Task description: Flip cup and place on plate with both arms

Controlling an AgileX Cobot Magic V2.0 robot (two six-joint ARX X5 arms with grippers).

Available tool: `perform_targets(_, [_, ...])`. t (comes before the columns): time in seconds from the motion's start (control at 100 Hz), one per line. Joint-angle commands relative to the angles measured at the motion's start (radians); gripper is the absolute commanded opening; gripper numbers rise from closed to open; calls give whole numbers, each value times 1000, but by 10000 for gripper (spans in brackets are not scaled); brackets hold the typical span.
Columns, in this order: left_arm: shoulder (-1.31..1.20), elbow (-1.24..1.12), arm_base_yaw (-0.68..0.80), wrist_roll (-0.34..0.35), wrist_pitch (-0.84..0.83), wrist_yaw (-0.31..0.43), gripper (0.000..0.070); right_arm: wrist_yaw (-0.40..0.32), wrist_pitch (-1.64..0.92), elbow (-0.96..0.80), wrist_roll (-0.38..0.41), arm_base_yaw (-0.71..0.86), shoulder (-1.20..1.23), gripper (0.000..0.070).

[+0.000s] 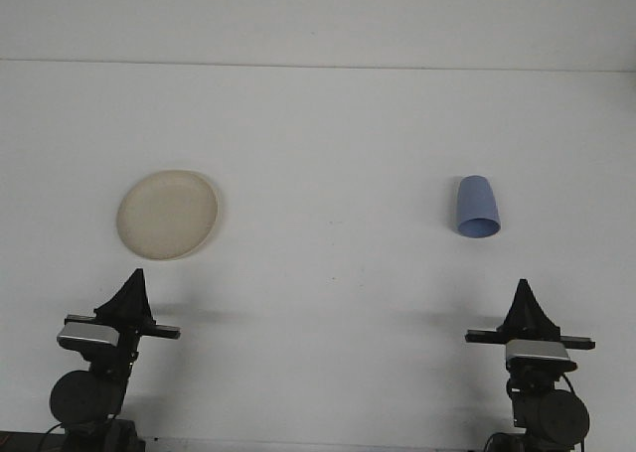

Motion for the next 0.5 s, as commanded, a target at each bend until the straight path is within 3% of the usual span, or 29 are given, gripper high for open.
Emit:
perform_targets(0.0, [-2, -20, 0, -2, 14, -3, 11, 3, 13, -3, -3, 0, 0, 0])
perform_targets(0.28, [-2, -20, 0, -2, 14, -3, 11, 3, -3, 11, -3, 0, 0, 0])
perform_targets(0.49, [-2, -20, 0, -2, 14, -3, 11, 3, -171, 117, -3, 0, 0, 0])
